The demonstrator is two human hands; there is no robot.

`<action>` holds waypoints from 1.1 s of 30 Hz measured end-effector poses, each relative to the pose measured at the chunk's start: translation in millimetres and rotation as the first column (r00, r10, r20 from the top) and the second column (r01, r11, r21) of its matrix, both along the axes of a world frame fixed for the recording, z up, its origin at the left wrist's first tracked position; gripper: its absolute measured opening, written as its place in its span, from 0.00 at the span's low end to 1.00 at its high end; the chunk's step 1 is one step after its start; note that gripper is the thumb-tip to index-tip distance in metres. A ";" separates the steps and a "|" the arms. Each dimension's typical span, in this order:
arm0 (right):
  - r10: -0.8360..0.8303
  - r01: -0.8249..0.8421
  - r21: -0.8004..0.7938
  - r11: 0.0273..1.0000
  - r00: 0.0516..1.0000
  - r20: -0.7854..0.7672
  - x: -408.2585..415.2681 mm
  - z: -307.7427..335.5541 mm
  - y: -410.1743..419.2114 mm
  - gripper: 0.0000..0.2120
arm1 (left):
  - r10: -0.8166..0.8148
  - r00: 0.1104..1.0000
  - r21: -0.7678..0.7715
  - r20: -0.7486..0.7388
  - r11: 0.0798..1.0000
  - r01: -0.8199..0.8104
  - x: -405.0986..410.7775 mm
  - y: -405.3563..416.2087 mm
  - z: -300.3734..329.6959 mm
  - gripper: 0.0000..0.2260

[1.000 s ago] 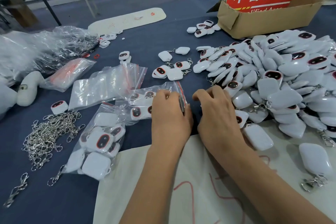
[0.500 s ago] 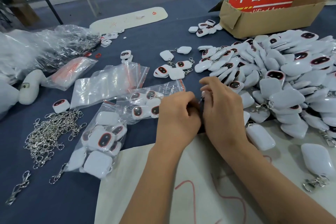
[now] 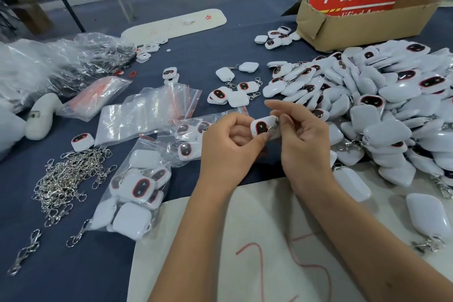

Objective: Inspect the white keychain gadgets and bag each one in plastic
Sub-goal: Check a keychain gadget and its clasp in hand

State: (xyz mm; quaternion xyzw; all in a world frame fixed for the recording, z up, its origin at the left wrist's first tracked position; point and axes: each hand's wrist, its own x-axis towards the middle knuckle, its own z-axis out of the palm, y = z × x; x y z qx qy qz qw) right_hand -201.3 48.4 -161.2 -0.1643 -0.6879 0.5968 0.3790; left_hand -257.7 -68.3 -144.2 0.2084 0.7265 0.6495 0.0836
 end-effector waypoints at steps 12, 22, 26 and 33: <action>0.165 -0.165 -0.003 0.986 0.982 0.087 -2.4 1.5 -3.5 0.07 | 0.090 0.995 0.147 0.053 0.984 -0.097 -11.4 -7.7 -2.8 0.07; 0.197 -0.193 -0.056 0.980 0.976 0.090 -1.2 1.3 -3.1 0.07 | 0.121 0.989 0.147 0.086 0.980 -0.133 -13.5 -7.3 -6.0 0.07; 0.198 -0.196 -0.033 0.980 0.975 0.104 -1.7 0.9 -2.8 0.07 | 0.139 0.989 0.122 0.052 0.982 -0.144 -13.3 -7.1 -5.9 0.06; 0.250 -0.238 -0.128 0.963 0.965 0.083 -2.1 1.2 -0.5 0.08 | 0.106 0.993 0.137 0.052 0.984 -0.112 -12.3 -6.7 -5.6 0.06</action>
